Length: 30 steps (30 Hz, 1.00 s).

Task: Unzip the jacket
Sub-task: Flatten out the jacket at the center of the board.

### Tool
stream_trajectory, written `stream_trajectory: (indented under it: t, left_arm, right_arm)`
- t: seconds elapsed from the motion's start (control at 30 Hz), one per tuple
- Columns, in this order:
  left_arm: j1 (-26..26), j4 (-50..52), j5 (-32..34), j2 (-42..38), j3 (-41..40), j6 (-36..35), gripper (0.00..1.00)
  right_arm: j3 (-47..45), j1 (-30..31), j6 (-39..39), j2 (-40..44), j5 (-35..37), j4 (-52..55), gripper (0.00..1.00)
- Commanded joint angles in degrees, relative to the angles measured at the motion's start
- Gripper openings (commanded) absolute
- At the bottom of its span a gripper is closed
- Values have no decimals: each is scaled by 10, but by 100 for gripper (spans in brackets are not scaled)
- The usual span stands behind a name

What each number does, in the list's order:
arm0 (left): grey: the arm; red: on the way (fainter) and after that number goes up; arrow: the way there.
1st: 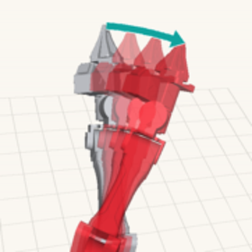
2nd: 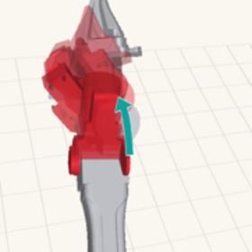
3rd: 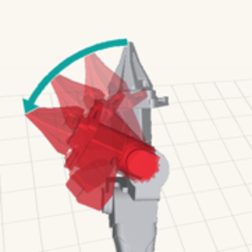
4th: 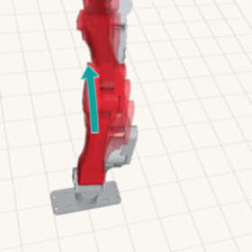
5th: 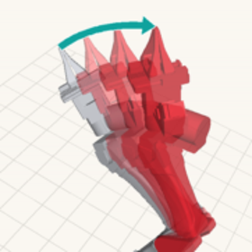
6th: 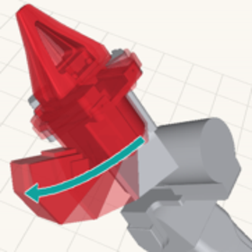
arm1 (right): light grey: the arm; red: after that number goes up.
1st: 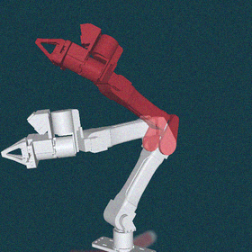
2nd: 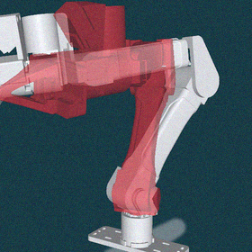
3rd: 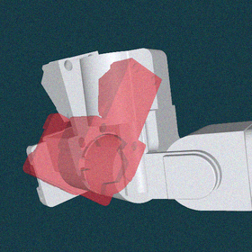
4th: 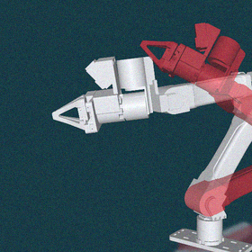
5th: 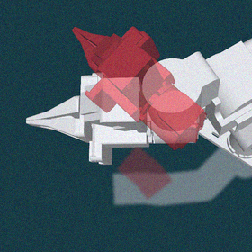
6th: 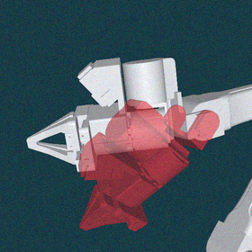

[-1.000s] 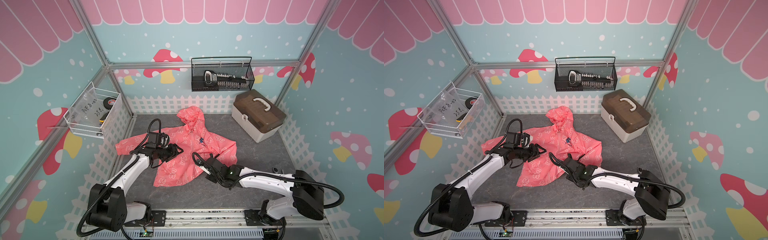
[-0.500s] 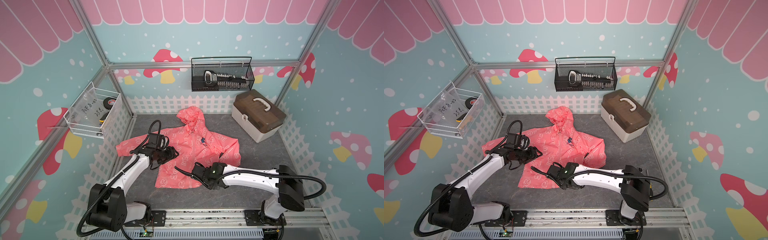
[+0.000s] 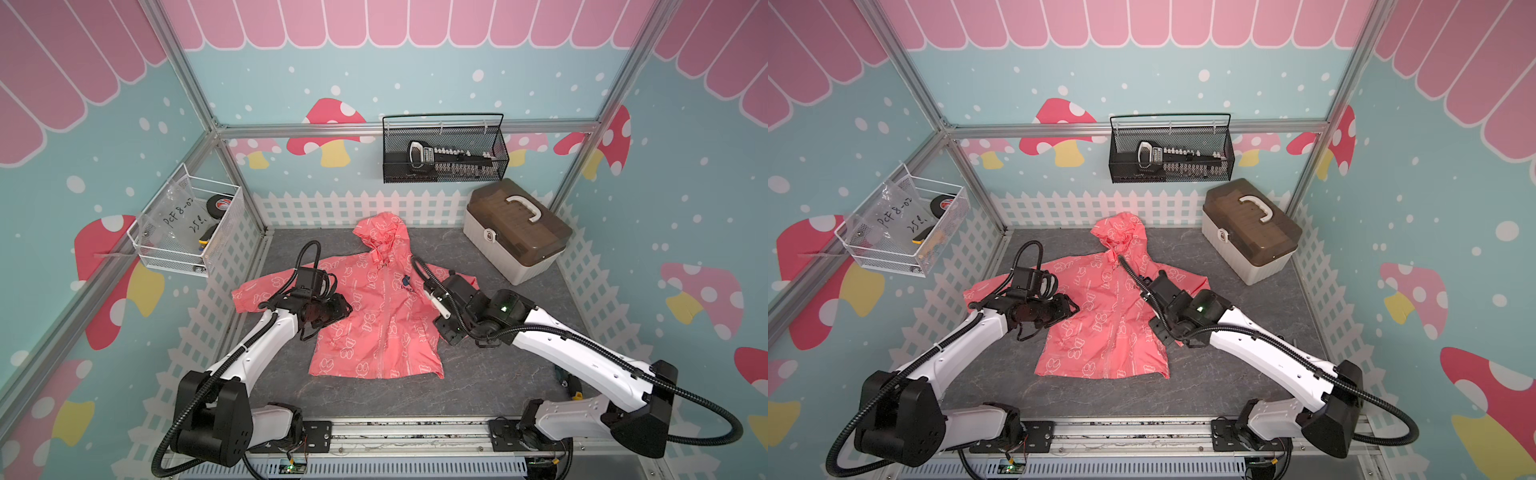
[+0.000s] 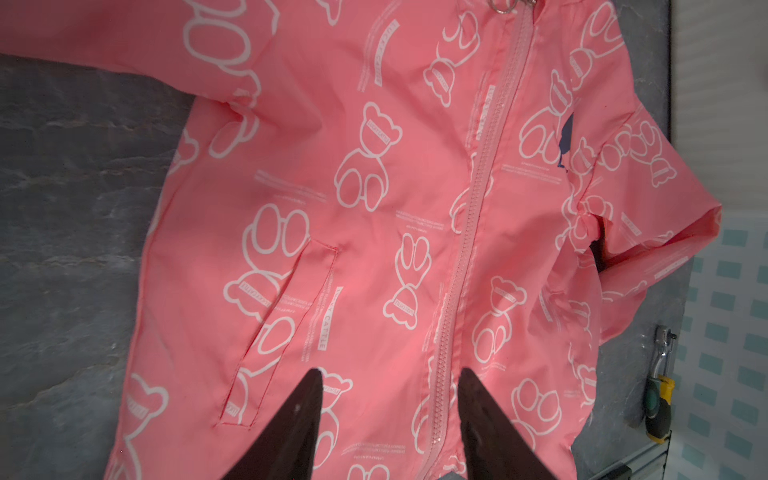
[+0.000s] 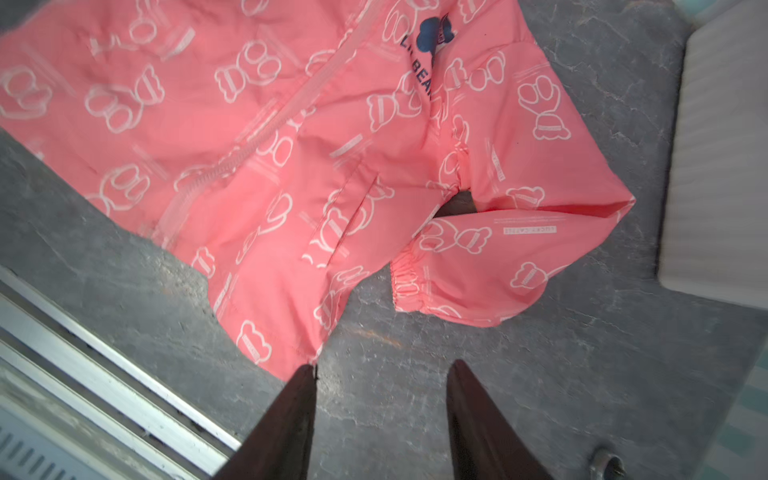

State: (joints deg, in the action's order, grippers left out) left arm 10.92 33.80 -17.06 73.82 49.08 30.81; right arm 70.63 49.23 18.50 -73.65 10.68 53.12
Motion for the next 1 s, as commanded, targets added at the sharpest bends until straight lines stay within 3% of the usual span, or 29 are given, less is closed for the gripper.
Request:
stream_trajectory:
  t: [0.0,0.1,0.2,0.33,0.5,0.77,0.97]
  left_arm:
    - [3,-8,18,-15,-23,11,50]
    - [12,-19,21,-16,-40,20,46]
    - [20,-31,25,-16,-57,29,41]
    - [20,-65,32,-21,-88,56,31]
    - [20,-138,31,-39,-151,119,19]
    - [20,-145,43,-16,-182,141,2]
    - [19,-113,104,-69,-194,152,0]
  right_arm:
    - [-80,-40,102,-7,-146,-149,28]
    - [-129,-49,167,-34,-201,-255,14]
    - [-151,-49,206,-81,-248,-318,6]
    - [-181,-48,224,-114,-232,-342,3]
    - [-237,-49,260,-122,-153,-326,5]
    - [-315,-70,298,-101,-90,-328,8]
    - [-325,-126,279,-12,-41,-264,15]
